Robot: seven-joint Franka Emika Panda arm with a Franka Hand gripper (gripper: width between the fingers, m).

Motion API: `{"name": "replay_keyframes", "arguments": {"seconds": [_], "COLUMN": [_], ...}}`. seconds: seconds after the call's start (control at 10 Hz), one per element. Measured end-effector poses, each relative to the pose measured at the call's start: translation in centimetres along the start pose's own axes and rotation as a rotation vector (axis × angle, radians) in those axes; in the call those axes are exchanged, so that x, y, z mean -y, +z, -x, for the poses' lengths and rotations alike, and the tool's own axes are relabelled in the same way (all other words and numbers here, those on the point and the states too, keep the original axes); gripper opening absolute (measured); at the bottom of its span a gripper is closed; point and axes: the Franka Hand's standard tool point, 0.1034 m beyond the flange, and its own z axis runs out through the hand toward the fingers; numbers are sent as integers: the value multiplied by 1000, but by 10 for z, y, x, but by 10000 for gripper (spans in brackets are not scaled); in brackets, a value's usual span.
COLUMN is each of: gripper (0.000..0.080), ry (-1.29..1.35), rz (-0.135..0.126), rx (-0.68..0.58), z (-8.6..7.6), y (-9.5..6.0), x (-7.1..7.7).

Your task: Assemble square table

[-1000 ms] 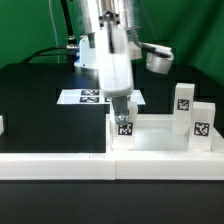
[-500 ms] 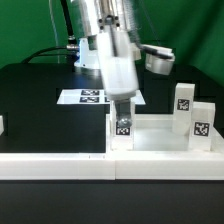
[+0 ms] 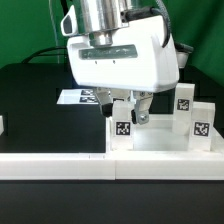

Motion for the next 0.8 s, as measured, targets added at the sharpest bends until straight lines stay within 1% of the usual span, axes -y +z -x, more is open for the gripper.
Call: {"name": "replay_keyframes", "arguments": {"seconds": [0.1,0.2,0.4,0.5,0.6,0.7,0.8], "gripper": [649,649,649,649,649,558,367], "ry": [-193,-371,-625,-709,-689,-674,-675], "rz": [52,76,93,99,97,97,97], "rx": [-8,-20,-25,-21,-22,-22,-22], "z": [3,5,6,7,7,7,7], "y": [0,0,3,4,4,4,4], "x": [0,1,-1,-2,-2,-2,-2]}}
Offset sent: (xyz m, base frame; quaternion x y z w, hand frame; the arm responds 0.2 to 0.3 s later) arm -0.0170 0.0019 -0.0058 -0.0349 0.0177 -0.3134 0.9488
